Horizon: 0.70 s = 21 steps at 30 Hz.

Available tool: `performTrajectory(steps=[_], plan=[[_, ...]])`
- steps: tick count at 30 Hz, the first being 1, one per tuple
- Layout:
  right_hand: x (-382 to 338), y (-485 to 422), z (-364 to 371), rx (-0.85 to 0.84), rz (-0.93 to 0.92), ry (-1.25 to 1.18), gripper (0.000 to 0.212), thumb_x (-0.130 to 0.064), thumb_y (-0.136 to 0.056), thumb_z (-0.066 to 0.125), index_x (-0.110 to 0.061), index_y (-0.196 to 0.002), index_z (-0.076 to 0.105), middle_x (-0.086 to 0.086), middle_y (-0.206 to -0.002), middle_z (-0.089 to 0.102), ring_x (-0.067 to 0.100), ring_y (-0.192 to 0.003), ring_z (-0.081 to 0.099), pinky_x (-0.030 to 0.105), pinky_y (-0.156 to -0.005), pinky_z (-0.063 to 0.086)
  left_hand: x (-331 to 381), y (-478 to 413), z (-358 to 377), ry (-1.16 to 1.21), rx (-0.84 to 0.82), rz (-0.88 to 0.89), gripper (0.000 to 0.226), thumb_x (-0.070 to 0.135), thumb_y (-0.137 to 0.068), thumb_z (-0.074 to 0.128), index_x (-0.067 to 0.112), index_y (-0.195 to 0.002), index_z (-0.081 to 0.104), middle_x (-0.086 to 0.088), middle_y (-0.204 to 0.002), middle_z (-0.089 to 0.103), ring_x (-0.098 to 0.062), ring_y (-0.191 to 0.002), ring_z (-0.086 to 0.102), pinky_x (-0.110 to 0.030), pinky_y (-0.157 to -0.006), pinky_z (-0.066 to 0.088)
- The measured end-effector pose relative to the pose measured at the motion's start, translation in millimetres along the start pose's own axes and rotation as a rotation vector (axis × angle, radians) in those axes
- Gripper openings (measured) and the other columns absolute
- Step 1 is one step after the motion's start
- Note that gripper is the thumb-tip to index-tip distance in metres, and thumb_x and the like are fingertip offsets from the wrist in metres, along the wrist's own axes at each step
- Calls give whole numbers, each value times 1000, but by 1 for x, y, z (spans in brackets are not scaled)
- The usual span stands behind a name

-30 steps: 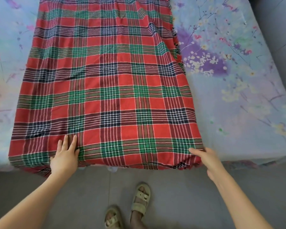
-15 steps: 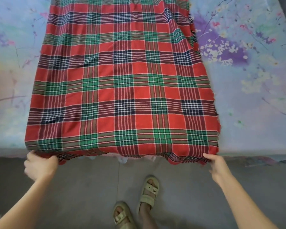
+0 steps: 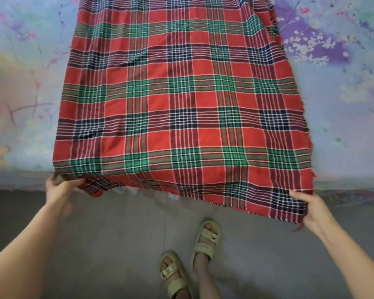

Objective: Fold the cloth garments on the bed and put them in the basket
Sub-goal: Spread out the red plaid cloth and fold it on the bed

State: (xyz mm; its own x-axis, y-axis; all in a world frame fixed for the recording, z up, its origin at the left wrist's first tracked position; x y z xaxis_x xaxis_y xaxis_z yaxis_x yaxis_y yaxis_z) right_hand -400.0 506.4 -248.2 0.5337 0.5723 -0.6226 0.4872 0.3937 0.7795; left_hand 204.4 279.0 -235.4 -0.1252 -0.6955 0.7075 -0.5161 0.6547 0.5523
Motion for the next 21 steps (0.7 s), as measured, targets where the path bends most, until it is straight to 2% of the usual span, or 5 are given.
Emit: performTrajectory(steps=[3,9,12,15,21], plan=[[1,8,-1,-19,9,-5,28,2,-83,56,-6,-109,61,3,-75,74,18,-66,71,34,-52,58,-15,5,6,5,-112,-104,38,5,-84,64,6,-122,56,-10,-125,58,-11,-73,62,-31,-87,44],[5,36,-10,65,46,-9,11,-16,-86,64,-16,-97,64,0,-73,74,17,-62,71,41,-59,58,-48,45,-33,54,-240,-277,24,27,-87,65,15,-108,61,-2,-74,73,-14,-55,69,-31,-52,58],[-7,51,-12,133,-34,-69,14,-14,-87,64,-16,-100,62,-3,-70,73,14,-60,70,35,-59,57,-57,53,-64,115,-198,-228,32,31,-89,62,13,-116,59,3,-71,71,-8,-51,66,-29,-61,52],[-41,87,-11,195,-100,-123,10,-4,-85,64,-13,-88,60,-5,-57,69,12,-49,66,34,-45,55,-30,83,-91,193,-121,-233,13,24,-92,58,11,-92,60,7,-53,65,-1,-36,55,-16,-43,46],[-128,166,-16,209,-162,-204,24,11,-82,57,-11,-74,51,1,-42,61,11,-30,55,35,-24,42,62,129,-139,343,-55,-209,28,7,-95,52,14,-69,44,7,-30,48,-1,-23,44,-11,-26,34]])
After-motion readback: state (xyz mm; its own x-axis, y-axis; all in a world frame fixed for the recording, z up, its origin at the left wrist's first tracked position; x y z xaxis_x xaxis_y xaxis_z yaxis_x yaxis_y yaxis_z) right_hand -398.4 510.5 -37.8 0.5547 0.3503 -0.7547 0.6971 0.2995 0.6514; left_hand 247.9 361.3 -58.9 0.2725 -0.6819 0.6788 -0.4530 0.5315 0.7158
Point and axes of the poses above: each hand's wrist, its own y-axis away from the middle knuckle, its own z-axis out of the palm, x = y × z, the point moved 7 cm from there along -y, towards the middle knuckle
